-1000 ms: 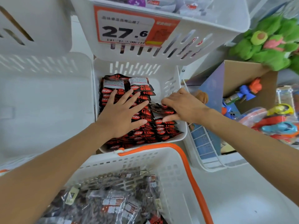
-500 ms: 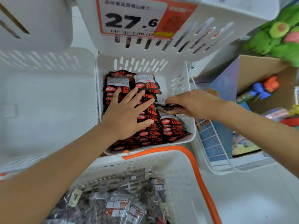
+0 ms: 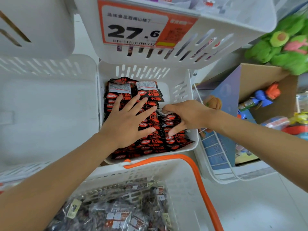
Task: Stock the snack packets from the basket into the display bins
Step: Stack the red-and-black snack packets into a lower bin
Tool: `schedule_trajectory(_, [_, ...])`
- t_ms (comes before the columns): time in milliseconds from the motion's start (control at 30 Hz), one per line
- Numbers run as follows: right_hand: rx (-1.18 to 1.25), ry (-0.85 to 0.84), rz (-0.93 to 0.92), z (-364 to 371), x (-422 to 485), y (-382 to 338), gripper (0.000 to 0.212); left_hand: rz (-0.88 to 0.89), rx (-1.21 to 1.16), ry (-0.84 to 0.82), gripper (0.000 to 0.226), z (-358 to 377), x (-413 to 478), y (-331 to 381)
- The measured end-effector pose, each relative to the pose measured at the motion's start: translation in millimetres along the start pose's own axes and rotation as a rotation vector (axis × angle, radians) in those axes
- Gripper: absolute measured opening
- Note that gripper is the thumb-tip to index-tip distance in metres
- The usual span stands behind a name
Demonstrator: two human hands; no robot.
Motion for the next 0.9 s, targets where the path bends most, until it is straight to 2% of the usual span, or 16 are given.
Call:
schedule_trajectory(200, [-0.002, -0.029, 0.025, 5, -4, -3, 0.082, 0.004, 0.015, -0.026, 0.077, 1, 0, 0])
schedule_trajectory(267, [0.109, -0.018, 0.030, 2, -6, -7, 0.083, 0.013, -0.004, -0.055, 0.075, 0, 0, 0])
schedule_trajectory(367, [0.287, 0.094, 0.087, -7, -21, -14, 0.080, 0.023, -0.092, -0.074, 0.069, -12, -4, 0])
schedule_trajectory(433, [0.306, 0.214, 0.155, -16, -37, -29, 0.072, -0.001, -0.221, -0.026, 0.064, -27, -20, 0])
schedule_trajectory(533, [0.292, 0.451, 0.178, -35, -65, -80, 0.052, -0.109, -0.431, 0.092, 0.046, -52, -68, -5])
schedule_trajectory(667, [0.480, 0.557, 0.139, -32, -86, -167, 0.036, -0.234, -0.596, 0.130, 0.019, -69, -160, -5])
schedule_trajectory(767, [0.538, 0.446, 0.086, 0, -84, -230, 0.027, -0.307, -0.667, 0.090, 0.013, -58, -230, -6])
schedule_trajectory(833, [0.534, 0.240, 0.070, 41, -74, -266, 0.024, -0.368, -0.748, 0.039, 0.014, -36, -277, -13])
schedule_trajectory(900, [0.524, -0.045, 0.062, 92, -67, -298, 0.036, -0.427, -0.828, -0.021, 0.015, -13, -320, -19])
Point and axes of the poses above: each hand's wrist, its own x-axis towards the middle knuckle, its own z-axis out of the palm, y = z × x, the point moved 7 cm from there along x, towards the middle knuckle, and after that the axes turned 9 degrees about -y, right-handed, at the moved point
